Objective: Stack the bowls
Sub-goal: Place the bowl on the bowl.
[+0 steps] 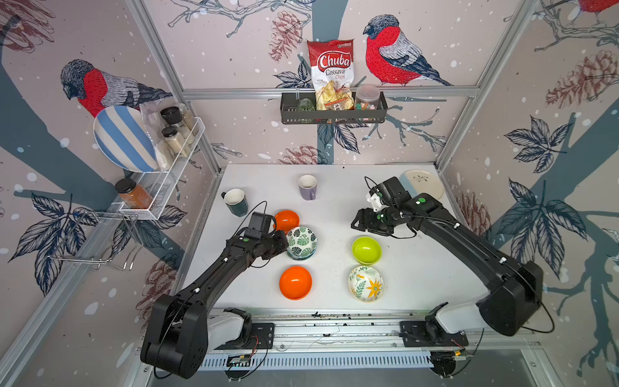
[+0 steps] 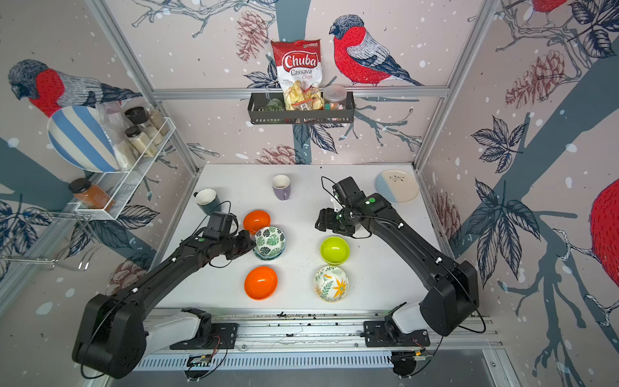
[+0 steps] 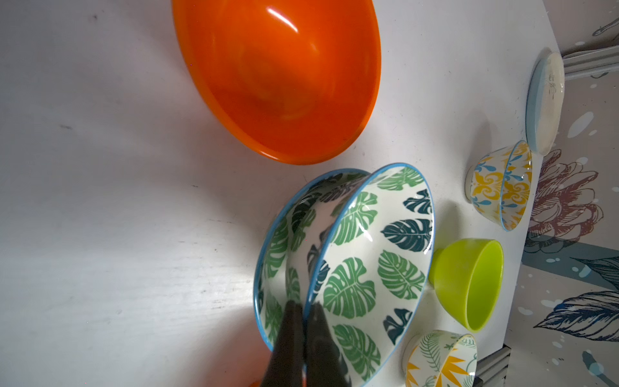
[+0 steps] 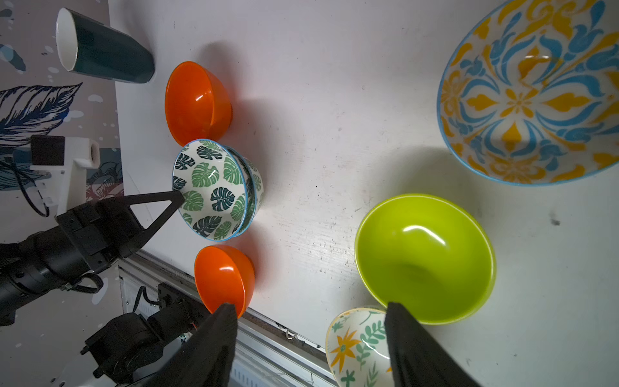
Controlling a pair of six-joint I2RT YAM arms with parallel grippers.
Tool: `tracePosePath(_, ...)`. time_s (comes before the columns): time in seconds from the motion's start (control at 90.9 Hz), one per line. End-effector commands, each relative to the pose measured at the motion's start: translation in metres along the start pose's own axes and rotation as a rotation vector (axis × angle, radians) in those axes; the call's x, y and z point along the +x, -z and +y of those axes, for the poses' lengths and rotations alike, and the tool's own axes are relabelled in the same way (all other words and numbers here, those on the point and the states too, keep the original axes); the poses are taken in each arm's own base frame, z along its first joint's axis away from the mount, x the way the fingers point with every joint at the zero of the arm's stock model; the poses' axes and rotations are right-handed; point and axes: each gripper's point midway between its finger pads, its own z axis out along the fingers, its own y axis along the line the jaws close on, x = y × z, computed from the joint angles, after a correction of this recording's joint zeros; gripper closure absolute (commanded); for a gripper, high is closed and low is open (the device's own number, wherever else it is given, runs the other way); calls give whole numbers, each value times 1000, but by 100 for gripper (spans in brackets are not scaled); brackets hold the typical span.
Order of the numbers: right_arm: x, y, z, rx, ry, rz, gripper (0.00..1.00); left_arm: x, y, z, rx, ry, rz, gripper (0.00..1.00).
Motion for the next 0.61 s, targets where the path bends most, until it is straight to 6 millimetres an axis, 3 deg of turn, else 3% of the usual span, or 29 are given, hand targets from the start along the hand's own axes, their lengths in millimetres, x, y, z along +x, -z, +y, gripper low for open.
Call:
tracePosePath(0.0,-6,0,4,-7,19,-23,28,-4,-3,-11,79,13,-11,100)
tracePosePath(0.594,-3,-3,3,6,16,-18,28,1,-10,0,95,46,3,100)
